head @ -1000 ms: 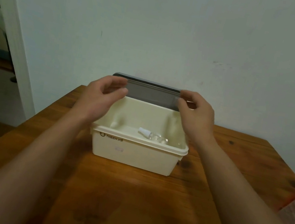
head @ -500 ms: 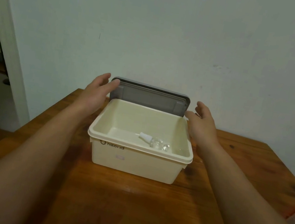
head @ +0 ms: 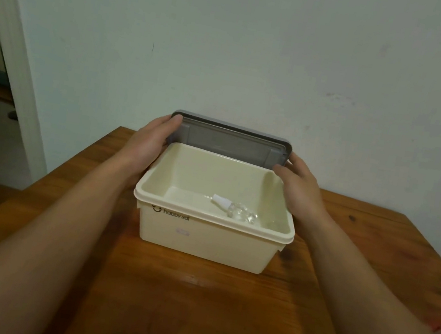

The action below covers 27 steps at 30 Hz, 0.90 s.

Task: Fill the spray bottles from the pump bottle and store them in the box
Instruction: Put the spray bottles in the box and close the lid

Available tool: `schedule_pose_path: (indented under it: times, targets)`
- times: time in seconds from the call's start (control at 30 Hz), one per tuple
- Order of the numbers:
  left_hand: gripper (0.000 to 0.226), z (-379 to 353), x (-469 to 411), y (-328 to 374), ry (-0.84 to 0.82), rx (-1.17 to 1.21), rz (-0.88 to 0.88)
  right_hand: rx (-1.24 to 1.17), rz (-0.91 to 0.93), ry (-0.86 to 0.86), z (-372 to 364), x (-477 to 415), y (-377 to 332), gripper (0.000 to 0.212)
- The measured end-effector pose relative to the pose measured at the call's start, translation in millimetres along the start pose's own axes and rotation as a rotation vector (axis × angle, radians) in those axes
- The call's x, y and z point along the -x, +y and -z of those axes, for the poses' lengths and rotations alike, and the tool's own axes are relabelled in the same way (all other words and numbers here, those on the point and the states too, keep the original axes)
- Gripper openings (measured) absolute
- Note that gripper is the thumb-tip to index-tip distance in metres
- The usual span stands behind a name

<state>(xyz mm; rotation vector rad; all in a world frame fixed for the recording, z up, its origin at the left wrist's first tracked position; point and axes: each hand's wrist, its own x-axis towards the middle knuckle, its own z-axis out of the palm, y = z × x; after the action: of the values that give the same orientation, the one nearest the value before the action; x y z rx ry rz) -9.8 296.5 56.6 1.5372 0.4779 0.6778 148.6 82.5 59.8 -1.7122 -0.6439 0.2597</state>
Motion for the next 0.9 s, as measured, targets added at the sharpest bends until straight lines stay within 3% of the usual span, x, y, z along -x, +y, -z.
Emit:
schedule_pose_path:
  times: [0.1, 0.43, 0.6, 0.9]
  targets:
    - [0.041, -2, 3, 0, -0.012, 0.043, -0.024, -0.042, 0.014, 0.004, 1, 6, -4, 0.033]
    - [0.044, 5, 13, -7, 0.037, 0.09, -0.174, -0.071, 0.117, 0.015, 2, 24, -5, 0.043]
    - [0.03, 2, 22, -6, 0.074, 0.157, -0.181, -0.099, 0.124, 0.027, 4, 32, -3, 0.056]
    - [0.028, 1, 44, -5, 0.116, 0.157, -0.28, -0.118, 0.194, 0.003, 6, 55, 4, 0.055]
